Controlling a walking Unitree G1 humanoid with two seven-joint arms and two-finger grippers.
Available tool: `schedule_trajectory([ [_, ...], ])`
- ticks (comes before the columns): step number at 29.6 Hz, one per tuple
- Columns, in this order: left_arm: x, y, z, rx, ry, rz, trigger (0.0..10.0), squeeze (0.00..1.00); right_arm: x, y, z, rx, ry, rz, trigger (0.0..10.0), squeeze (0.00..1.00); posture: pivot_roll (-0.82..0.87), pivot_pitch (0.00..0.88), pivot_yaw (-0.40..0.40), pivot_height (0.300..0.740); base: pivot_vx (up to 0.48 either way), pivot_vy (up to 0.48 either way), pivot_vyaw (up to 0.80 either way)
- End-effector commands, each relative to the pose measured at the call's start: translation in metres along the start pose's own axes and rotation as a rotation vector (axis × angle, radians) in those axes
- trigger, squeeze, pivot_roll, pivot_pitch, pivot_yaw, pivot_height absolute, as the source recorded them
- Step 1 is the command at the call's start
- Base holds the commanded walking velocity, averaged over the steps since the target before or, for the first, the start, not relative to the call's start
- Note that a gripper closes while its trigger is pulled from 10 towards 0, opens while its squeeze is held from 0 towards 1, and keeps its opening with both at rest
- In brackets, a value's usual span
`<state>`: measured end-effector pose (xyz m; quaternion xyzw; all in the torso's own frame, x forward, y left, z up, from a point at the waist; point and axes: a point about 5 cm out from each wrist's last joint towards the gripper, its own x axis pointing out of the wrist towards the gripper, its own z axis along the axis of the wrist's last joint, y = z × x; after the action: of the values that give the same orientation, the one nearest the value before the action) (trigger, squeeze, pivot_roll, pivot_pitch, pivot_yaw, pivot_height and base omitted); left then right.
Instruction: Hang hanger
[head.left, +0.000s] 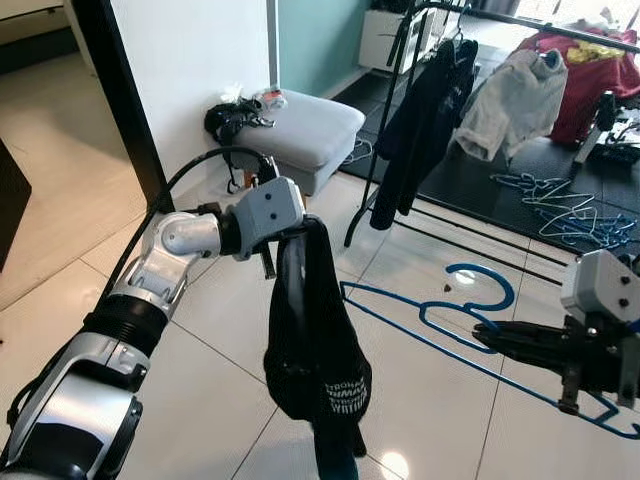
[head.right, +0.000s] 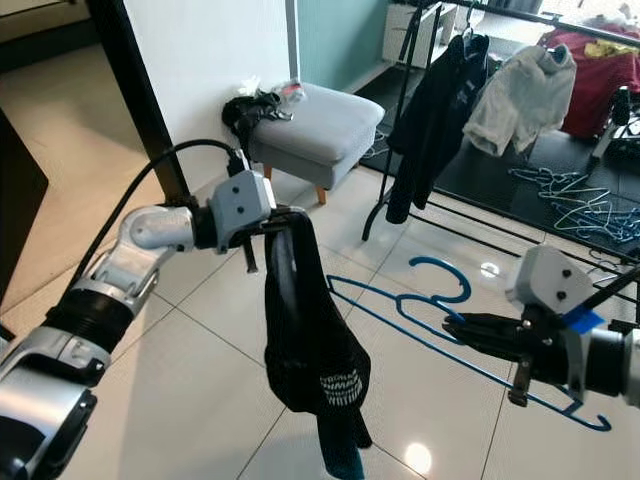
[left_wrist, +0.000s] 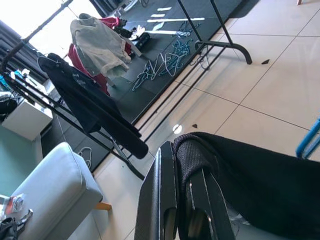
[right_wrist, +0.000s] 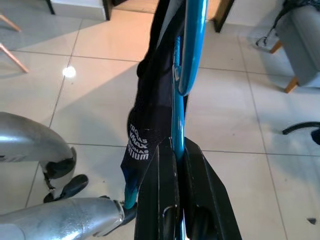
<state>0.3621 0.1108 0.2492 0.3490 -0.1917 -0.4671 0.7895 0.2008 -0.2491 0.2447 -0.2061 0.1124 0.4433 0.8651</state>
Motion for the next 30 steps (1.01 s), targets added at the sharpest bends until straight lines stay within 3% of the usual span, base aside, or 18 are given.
schedule_trajectory([
  [1, 0.002, 0.002, 0.007, 0.028, -0.027, -0.011, 10.0, 0.0, -0.002, 0.003, 0.007, -0.021, -0.011, 0.022, 10.0, 0.0, -0.07, 0.128, 0.004, 0.74, 0.0, 0.0, 0.0],
  [6, 0.004, 0.001, 0.007, 0.081, -0.024, -0.032, 10.0, 0.0, -0.013, 0.003, 0.004, -0.03, 0.081, 0.05, 10.0, 0.0, -0.06, 0.125, 0.002, 0.74, 0.0, 0.0, 0.0],
  [9, 0.003, 0.0, 0.007, 0.091, -0.023, -0.04, 10.0, 0.0, -0.034, -0.006, 0.013, -0.058, 0.111, 0.011, 10.0, 0.0, -0.06, 0.125, -0.003, 0.74, 0.0, 0.0, 0.0],
  [13, 0.003, 0.0, 0.007, 0.094, -0.024, -0.043, 10.0, 0.0, -0.042, -0.01, 0.017, -0.078, 0.113, -0.019, 10.0, 0.0, -0.06, 0.125, -0.003, 0.74, 0.0, 0.0, 0.0],
  [14, 0.003, -0.001, 0.008, 0.1, -0.028, -0.05, 10.0, 0.0, -0.05, -0.013, 0.028, -0.101, 0.071, -0.036, 10.0, 0.0, -0.06, 0.126, -0.004, 0.74, 0.0, 0.0, 0.0],
  [16, 0.003, -0.001, 0.008, 0.1, -0.028, -0.05, 10.0, 0.0, -0.05, -0.013, 0.028, -0.101, 0.071, -0.036, 10.0, 0.0, -0.06, 0.126, -0.004, 0.74, 0.0, 0.0, 0.0],
  [18, 0.005, -0.001, 0.013, 0.116, -0.05, -0.063, 10.0, 0.0, -0.057, -0.012, 0.044, -0.135, 0.003, -0.025, 10.0, 0.0, -0.06, 0.139, 0.001, 0.74, 0.0, 0.0, 0.0],
  [26, 0.011, 0.002, 0.022, 0.153, -0.09, -0.094, 10.0, 0.0, -0.05, -0.019, 0.048, -0.182, 0.012, -0.016, 10.0, 0.0, -0.05, 0.143, 0.009, 0.74, 0.0, 0.0, 0.0],
  [30, 0.017, 0.004, 0.031, 0.176, -0.119, -0.107, 10.0, 0.0, -0.037, -0.026, 0.044, -0.191, 0.023, -0.006, 10.0, 0.0, -0.05, 0.136, 0.017, 0.74, 0.0, 0.0, 0.0],
])
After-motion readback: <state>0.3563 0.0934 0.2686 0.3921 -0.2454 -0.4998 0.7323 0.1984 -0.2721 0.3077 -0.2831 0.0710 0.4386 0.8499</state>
